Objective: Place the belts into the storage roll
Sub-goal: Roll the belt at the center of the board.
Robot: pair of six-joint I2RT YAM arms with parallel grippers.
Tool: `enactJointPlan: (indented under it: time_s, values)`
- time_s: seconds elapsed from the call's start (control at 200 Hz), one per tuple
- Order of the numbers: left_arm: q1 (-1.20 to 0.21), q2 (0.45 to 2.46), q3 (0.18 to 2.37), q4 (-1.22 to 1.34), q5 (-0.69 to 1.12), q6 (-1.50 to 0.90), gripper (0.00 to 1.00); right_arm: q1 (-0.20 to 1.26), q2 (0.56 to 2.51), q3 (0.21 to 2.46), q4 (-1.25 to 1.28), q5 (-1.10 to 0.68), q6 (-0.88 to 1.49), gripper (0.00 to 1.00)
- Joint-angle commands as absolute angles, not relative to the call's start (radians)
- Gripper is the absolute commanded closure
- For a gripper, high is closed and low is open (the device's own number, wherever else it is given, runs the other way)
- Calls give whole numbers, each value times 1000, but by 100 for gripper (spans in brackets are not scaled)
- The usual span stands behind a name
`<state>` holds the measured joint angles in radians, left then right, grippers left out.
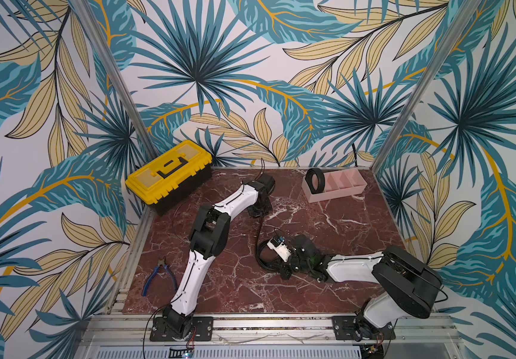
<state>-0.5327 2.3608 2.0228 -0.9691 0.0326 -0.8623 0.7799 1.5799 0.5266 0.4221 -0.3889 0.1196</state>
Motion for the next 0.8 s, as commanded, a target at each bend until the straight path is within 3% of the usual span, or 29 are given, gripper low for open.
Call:
enactJointPlan:
  time_s: [0.0,0.2,0.29,0.34,0.426,0.486,0.536,0.666,0.796]
  values:
    - [-543,2352,2065,-952,57,-850,79,794,1628,516,282,-418,125,100]
    - [-570,2354,2080,-951,153,-750,71,795,1635,526,265,-434,112,100]
    - [-585,2324,2052,-953,152,-725,61,795,1637,533,264,-434,111,100]
    - [-589,2291,2014,-951,115,-733,53,794,1638,537,266,-433,115,100]
    - [-584,2208,1948,-952,15,-743,31,794,1647,538,278,-432,127,100]
    - [-569,2115,1882,-951,-50,-779,9,793,1651,535,288,-434,138,100]
    - [-547,2039,1833,-951,-101,-795,0,793,1653,529,300,-431,144,100]
    - [-471,1849,1669,-951,-130,-833,0,793,1645,513,315,-428,152,100]
    - [-440,1753,1542,-951,-40,-740,0,793,1643,514,313,-438,153,100]
